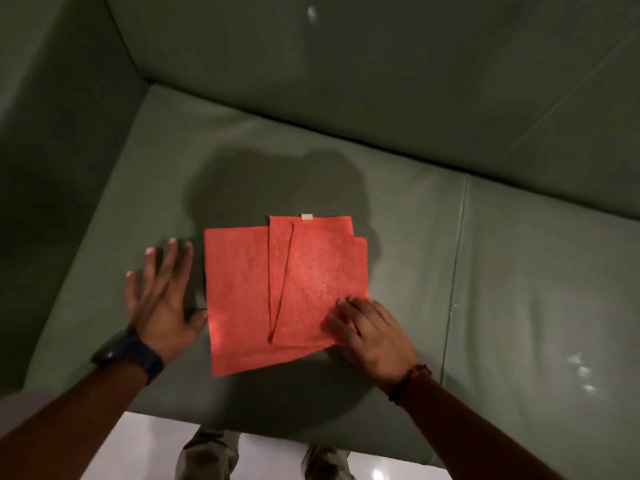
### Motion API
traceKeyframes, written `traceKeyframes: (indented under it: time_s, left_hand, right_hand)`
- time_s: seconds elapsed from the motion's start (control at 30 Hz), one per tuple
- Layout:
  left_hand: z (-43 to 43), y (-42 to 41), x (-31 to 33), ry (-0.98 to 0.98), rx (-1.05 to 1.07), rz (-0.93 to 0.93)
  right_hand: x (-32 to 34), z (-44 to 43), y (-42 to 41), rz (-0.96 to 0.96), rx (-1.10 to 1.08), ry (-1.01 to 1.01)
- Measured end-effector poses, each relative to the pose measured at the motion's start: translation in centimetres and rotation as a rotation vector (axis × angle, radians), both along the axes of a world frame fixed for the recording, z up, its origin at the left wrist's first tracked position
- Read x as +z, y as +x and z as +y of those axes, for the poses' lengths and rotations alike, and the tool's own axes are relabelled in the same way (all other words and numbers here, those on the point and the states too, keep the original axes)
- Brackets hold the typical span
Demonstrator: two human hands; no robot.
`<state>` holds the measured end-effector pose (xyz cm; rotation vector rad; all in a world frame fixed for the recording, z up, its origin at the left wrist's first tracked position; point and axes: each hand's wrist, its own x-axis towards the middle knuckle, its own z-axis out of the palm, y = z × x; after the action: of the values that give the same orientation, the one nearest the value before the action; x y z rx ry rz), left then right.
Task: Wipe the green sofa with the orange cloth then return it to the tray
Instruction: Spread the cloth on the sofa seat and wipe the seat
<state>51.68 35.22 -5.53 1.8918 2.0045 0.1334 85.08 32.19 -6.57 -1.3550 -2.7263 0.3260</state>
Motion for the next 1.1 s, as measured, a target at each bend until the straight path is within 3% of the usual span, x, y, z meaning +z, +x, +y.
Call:
traceKeyframes:
  time_s: [0.1, 0.2, 0.27, 0.37, 0.53, 0.6, 0.63, 0.73, 0.77, 0.83, 0.9, 0.97, 1.1]
  left_hand:
    - [-3.3, 3.3, 1.9, 0.087, -0.125, -0.077]
    - [-6.1, 6.7, 3.5, 0.084, -0.303, -0.027]
    - [-5.8, 8.5, 4.7, 0.115, -0.219, 0.008]
    - [-2.2, 10.5, 7.0, 0.182, -0.07, -0.017]
    - [8.6, 9.6, 13.3, 0.217, -0.194, -0.169]
    - [14.9, 9.7, 16.4, 0.29, -0.218, -0.22]
    - [18.4, 10.1, 17.8, 0.354, -0.204, -0.247]
    - [28.5, 10.3, 21.0, 0.574, -0.079, -0.327]
    - [31.1, 9.7, 21.5, 0.584, 0.009, -0.329]
    - [34.2, 8.0, 21.6, 0.588, 0.119, -0.243]
    - [34.5, 6.6, 20.7, 0.626, 0.053, -0.112]
    - [34.1, 5.1, 19.1, 0.647, -0.03, -0.02]
    - [33.3, 2.8, 16.4, 0.596, -0.094, 0.002]
  right_hand:
    - [1.7, 2.0, -1.6, 0.059, 0.059, 0.08]
    - [5.0, 3.1, -2.6, 0.05, 0.123, -0.043]
    - [8.0, 4.4, -2.7, 0.048, 0.132, -0.158]
    - [11.6, 7.8, -2.5, 0.137, 0.053, -0.32]
    - [18.4, 16.2, -1.6, 0.317, -0.042, -0.38]
    - [21.6, 20.6, -1.2, 0.343, -0.103, -0.277]
    - [23.0, 23.0, -1.1, 0.388, -0.168, -0.134]
    - [25.0, 28.5, -1.9, 0.514, -0.481, 0.598]
    - [24.5, 29.5, -3.3, 0.532, -0.547, 0.747]
    - [21.5, 30.9, -6.6, 0.388, -0.468, 0.761]
    - [17.4, 31.8, -8.8, 0.141, -0.335, 0.587]
    - [14.4, 33.4, -9.5, -0.012, -0.319, 0.541]
    - [11.5, 35.9, -10.6, -0.041, -0.493, 0.717]
